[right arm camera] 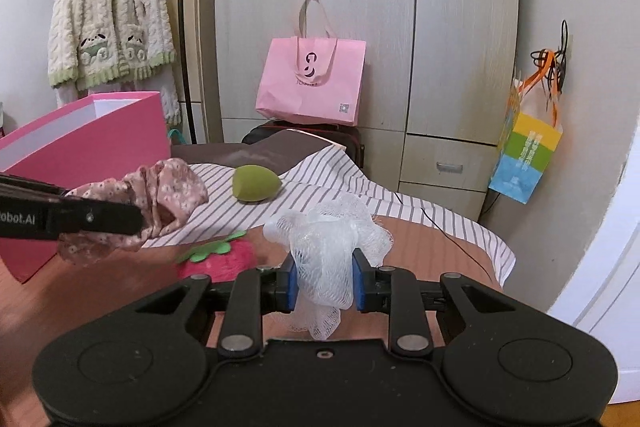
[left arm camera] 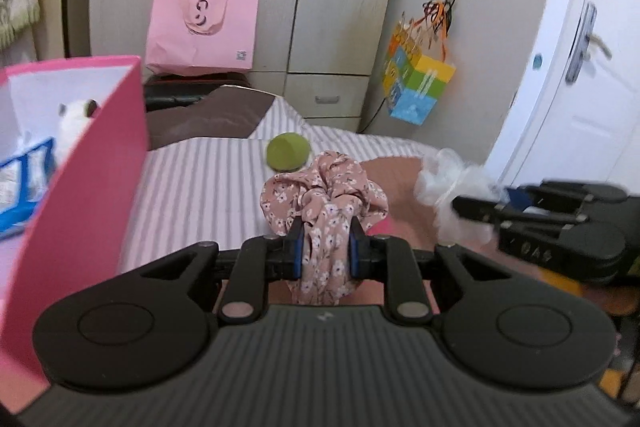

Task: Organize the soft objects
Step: 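Carry the floral cloth and mesh puff toward the shoebox with both tools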

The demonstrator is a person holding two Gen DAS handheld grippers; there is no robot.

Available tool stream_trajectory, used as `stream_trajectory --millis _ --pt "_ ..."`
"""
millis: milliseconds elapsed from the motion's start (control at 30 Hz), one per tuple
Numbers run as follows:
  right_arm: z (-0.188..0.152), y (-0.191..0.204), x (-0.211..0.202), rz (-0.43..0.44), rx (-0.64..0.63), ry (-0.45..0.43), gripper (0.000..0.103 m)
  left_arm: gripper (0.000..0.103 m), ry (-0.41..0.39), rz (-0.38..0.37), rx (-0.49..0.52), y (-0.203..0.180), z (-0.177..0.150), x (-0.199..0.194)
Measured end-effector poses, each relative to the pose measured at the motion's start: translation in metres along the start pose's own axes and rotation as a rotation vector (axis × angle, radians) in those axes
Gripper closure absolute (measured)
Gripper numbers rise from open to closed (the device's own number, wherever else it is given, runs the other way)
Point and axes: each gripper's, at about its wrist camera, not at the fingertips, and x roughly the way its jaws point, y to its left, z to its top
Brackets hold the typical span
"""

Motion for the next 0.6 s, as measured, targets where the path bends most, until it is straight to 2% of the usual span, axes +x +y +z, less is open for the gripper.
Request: stream_trajectory --millis 133,233,433,600 --pt "-0.003 0.009 -0.015 -0.028 0.002 0.007 0.074 0.083 0.01 -0.03 0.005 0.002 -0.005 -0.016" --pt "-0.005 0.015 -0.027 -0.031 -0.005 0.002 0.074 0.083 0.015 -0.025 0.008 0.003 -0.008 -0.026" --pt "-0.005 0.027 -0.056 -0.045 -0.022 -0.045 0.074 0.083 0.024 -0.036 0.01 0.007 -0.016 -0.047" --pt "-0.006 0.036 -0.078 0.0 -0.031 -0.062 0.074 0.083 0.025 -0.038 0.013 0.009 -0.023 -0.064"
